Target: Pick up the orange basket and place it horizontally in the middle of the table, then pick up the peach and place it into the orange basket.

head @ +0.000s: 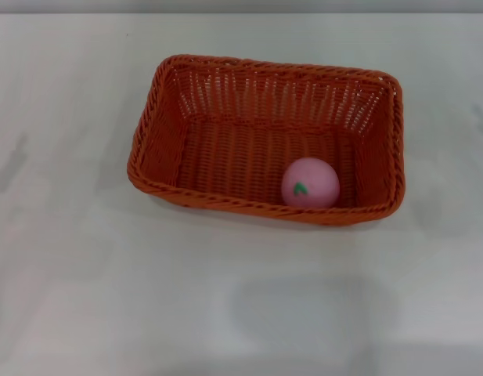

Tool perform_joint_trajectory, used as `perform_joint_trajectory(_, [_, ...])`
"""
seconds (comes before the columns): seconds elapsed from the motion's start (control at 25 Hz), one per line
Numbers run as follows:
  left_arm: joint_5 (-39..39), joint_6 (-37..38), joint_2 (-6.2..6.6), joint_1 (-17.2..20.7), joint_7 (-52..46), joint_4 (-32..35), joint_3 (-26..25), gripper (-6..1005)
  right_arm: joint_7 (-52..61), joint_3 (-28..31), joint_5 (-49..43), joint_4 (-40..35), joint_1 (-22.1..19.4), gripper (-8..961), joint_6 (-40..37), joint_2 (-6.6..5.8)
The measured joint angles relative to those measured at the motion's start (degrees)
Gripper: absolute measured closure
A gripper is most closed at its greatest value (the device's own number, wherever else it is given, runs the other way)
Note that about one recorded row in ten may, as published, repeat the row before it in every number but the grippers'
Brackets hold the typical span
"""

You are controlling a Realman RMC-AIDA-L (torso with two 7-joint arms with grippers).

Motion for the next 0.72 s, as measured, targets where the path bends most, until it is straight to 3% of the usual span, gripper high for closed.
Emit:
perform_joint_trajectory(0.32, [-3.3, -1.9, -0.19, 2.2, 7.5, 1.7, 0.0, 273, -8.1, 7.0, 0.0, 7.1, -3.5, 109, 4.0, 0.06])
perform_joint_trajectory(0.72, [-5.1, -4.8, -0.16, 2.4, 9.2, 3.7, 0.1, 273, -9.3, 7.2, -0.1, 7.3, -4.5, 109, 5.0, 0.09])
